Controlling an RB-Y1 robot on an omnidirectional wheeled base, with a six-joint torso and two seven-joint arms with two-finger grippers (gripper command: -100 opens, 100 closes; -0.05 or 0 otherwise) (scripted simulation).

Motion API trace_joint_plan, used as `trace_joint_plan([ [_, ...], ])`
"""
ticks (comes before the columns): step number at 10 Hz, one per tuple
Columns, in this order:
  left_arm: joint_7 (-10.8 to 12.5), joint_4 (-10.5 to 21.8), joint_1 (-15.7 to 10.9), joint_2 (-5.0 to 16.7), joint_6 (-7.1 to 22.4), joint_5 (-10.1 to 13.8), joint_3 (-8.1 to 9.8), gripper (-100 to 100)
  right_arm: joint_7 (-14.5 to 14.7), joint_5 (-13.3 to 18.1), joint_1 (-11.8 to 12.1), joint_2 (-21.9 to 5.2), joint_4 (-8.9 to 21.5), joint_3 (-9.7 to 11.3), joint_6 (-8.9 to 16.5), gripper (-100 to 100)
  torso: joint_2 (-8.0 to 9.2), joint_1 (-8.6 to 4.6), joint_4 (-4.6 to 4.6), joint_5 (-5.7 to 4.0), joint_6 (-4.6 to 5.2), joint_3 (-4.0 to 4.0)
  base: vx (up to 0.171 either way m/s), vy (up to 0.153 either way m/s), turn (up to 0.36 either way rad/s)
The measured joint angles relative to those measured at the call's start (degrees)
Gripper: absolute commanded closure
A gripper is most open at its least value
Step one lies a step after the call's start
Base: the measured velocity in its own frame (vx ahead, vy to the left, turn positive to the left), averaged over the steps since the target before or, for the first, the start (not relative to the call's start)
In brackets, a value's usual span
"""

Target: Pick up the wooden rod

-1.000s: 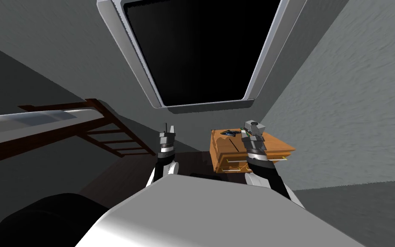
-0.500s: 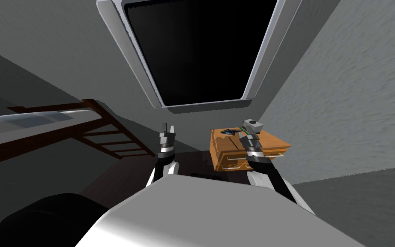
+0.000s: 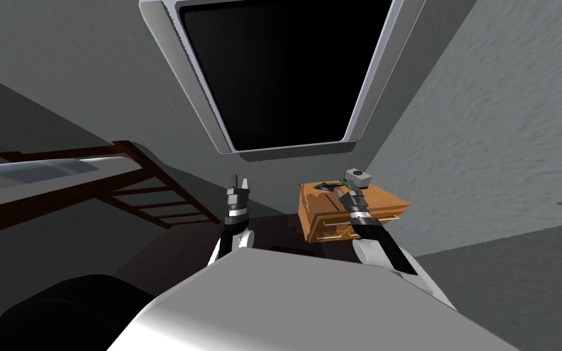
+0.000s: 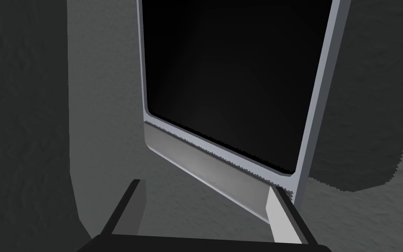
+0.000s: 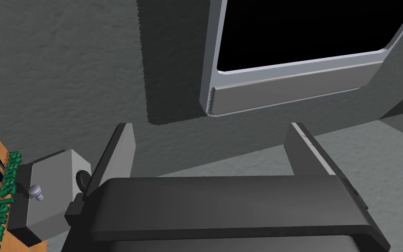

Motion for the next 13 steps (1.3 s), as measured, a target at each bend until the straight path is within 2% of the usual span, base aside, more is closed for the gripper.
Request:
trace_joint_plan([
  [4,0.0,0.0,0.0,0.0,0.0,0.0,0.0,0,-3.5,-2.8,-1.6,-1.5,2.5,-0.9,6.8,-100,-0.02,0.05,-0.01,0.01,-0.01,-0.01,-0.006,0.042,-0.031],
  [5,0.0,0.0,0.0,0.0,0.0,0.0,0.0,0,-4.5,-3.8,-3.0,-2.2,3.9,-1.5,8.6,-100,-0.04,0.04,-0.01,0.01,-0.01,-0.02,0.0,0.032,-0.022],
  [11,0.0,0.0,0.0,0.0,0.0,0.0,0.0,0,-9.7,-8.4,-5.1,-5.1,8.1,-3.6,17.6,-100,-0.1,0.05,-0.02,0.01,0.0,-0.06,0.009,0.038,-0.03],
  [13,0.0,0.0,0.0,0.0,0.0,0.0,0.0,0,-10.4,-8.9,-5.6,-5.1,8.7,-3.8,20.3,-100,-0.08,-0.03,-0.02,0.0,-0.01,-0.04,0.013,0.019,-0.009],
])
